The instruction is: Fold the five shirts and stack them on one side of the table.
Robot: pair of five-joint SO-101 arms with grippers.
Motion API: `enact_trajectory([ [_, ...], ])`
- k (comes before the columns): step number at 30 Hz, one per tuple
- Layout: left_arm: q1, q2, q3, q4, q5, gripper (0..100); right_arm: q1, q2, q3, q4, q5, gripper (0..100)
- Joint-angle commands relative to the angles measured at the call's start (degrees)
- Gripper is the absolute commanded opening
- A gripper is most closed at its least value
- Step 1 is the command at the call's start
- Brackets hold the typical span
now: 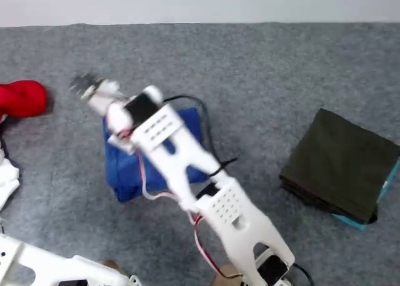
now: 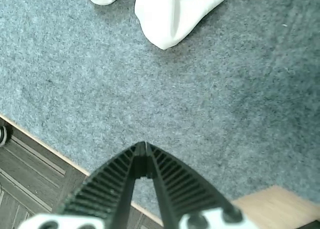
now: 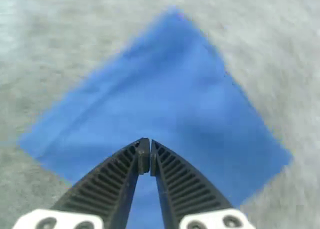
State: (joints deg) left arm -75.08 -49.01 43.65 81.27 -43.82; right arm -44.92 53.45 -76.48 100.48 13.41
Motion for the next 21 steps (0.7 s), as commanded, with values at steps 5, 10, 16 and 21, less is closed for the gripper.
enact_trajectory([
  [5,0.35,-1.41,-0.4,-0.44,0.09,0,2.33,-11.3,12.04,2.51,-6.42,0.9],
  [10,0.35,-1.41,-0.48,-0.44,0.09,0,3.47,-17.1,23.38,2.51,-10.73,0.9],
  [16,0.35,-1.41,-0.31,-0.44,0.09,0,5.41,-22.02,33.32,2.33,-18.81,1.3],
  [21,0.44,-1.41,-0.31,-0.44,0.09,0,6.2,-18.86,33.58,2.33,-26.37,12.5],
])
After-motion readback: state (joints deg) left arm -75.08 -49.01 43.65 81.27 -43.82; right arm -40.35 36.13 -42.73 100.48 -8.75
